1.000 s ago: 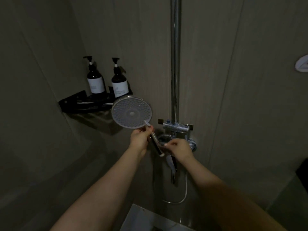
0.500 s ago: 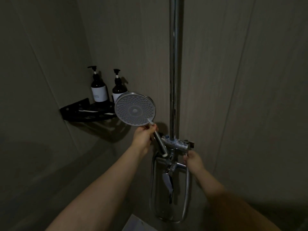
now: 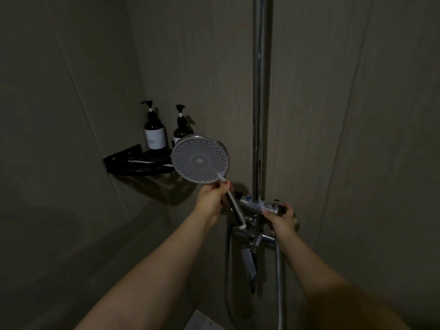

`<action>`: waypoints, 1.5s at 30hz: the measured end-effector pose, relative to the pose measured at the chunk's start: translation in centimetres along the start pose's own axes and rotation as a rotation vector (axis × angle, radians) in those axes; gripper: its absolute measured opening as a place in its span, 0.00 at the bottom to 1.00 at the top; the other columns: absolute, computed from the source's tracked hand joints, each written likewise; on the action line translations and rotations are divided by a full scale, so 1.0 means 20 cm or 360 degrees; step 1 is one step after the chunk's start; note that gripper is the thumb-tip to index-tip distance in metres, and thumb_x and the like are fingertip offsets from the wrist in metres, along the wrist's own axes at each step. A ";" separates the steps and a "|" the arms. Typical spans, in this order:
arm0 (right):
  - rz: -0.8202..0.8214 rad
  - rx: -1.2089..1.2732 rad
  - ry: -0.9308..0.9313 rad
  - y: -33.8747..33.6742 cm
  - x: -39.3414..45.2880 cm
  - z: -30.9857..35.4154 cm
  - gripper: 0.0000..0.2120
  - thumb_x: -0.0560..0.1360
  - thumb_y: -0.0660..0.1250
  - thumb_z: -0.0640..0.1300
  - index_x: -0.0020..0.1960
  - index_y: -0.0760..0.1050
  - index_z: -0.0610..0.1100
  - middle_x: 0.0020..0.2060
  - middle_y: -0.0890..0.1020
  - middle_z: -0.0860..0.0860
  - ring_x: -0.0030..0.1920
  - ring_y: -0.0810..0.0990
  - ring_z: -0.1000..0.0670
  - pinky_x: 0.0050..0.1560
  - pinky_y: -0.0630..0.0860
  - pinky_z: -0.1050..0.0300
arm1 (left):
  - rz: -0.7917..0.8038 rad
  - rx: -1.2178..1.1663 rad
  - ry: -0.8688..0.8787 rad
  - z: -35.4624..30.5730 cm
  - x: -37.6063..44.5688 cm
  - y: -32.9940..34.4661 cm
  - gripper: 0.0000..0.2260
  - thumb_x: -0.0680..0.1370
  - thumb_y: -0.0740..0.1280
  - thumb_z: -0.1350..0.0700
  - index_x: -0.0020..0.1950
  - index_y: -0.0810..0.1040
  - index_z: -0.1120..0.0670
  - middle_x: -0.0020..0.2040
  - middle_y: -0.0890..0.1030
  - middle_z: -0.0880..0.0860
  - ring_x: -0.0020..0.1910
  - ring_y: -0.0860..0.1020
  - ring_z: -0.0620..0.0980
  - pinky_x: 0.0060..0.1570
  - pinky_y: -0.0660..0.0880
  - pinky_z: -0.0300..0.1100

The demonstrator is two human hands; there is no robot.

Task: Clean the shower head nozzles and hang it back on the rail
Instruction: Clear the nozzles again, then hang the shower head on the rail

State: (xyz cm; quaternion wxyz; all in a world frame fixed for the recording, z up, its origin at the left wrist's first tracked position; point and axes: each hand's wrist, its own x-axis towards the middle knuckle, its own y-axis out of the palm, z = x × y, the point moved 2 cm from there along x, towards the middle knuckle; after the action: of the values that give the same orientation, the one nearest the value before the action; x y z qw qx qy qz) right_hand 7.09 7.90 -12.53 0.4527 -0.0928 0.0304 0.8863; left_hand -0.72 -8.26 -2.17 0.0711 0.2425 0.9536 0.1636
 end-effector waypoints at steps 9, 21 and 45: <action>-0.0135 -0.0364 -0.0144 -0.01 0.09 0.20 0.26 0.74 0.69 0.45 0.68 0.66 0.38 0.68 0.63 0.39 0.65 0.68 0.38 0.65 0.68 0.51 | -0.0036 -0.0032 0.0014 0.01 0.00 -0.03 0.08 0.78 0.61 0.66 0.40 0.73 0.56 0.38 0.76 0.53 0.39 0.75 0.48 0.47 0.73 0.39; 0.0323 -0.0639 -0.0568 -0.03 -0.07 0.48 0.12 0.78 0.60 0.36 0.61 0.65 0.40 0.52 0.70 0.45 0.49 0.71 0.50 0.51 0.67 0.58 | -0.0032 -0.0028 0.0038 -0.06 0.01 -0.02 0.08 0.79 0.60 0.65 0.41 0.73 0.57 0.39 0.75 0.54 0.38 0.75 0.47 0.41 0.73 0.37; 0.1065 -0.1598 -0.0747 0.40 -0.65 0.75 0.09 0.81 0.53 0.50 0.53 0.59 0.45 0.35 0.69 0.48 0.31 0.67 0.51 0.30 0.66 0.58 | -0.0900 -0.1341 0.0123 -0.26 -0.19 -0.45 0.16 0.77 0.66 0.56 0.64 0.70 0.59 0.38 0.74 0.53 0.35 0.74 0.48 0.34 0.74 0.41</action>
State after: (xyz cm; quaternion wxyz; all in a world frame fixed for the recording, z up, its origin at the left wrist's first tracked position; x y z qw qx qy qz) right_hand 6.10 -5.16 4.39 0.0481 -0.0827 -0.4603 0.8826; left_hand -2.47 -19.12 -0.23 0.1690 -0.0812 0.8350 0.5173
